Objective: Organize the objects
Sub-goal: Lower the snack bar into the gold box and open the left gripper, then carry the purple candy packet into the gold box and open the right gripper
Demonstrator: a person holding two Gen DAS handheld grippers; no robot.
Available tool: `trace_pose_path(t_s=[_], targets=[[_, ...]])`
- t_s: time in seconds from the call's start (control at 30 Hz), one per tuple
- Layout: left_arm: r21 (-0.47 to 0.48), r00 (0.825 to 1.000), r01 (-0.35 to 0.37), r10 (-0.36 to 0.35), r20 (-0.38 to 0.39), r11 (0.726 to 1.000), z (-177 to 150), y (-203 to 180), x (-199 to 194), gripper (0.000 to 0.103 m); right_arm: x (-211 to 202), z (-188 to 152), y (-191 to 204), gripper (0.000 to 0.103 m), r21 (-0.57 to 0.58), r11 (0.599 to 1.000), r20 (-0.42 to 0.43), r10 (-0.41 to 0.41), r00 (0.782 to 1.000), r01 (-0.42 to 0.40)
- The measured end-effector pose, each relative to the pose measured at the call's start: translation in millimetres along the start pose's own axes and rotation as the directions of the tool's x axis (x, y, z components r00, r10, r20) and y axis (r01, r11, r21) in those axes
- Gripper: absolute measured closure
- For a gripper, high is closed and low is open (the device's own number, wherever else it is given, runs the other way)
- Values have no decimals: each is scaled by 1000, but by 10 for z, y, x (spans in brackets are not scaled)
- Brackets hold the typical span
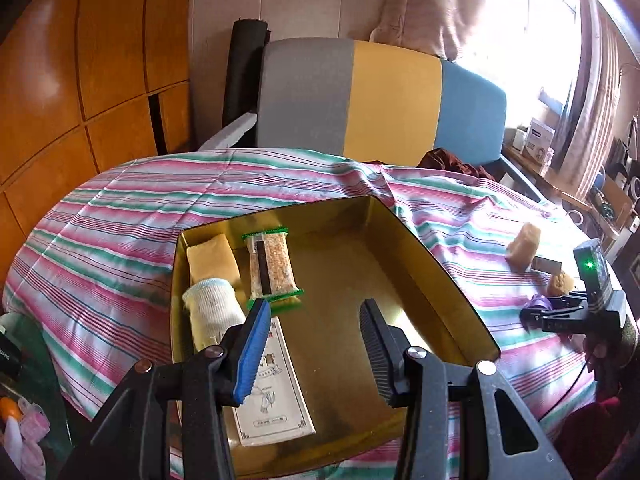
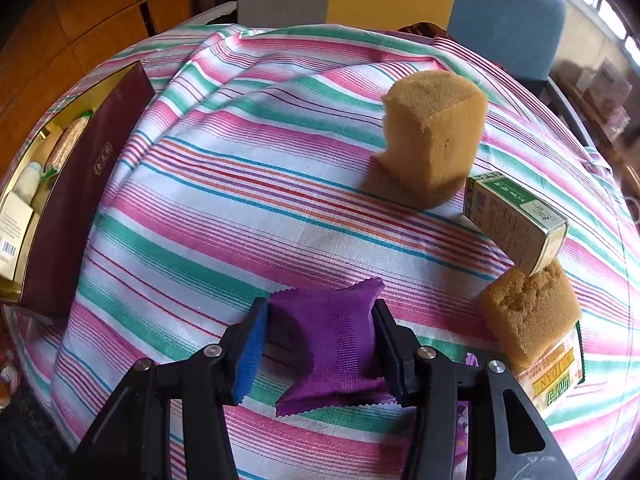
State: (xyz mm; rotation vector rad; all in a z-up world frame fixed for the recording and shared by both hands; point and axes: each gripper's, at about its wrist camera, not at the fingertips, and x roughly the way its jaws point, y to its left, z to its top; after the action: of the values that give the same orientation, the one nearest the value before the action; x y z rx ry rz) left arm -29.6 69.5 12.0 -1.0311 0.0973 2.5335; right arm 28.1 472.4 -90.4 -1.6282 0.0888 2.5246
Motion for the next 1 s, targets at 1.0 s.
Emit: trace_pose_path(t_s=[1.0], targets=[[-271, 998, -57, 50, -35, 961, -227, 1136, -11, 56, -144, 1044, 2741, 53, -198, 925, 102, 349, 931, -325]])
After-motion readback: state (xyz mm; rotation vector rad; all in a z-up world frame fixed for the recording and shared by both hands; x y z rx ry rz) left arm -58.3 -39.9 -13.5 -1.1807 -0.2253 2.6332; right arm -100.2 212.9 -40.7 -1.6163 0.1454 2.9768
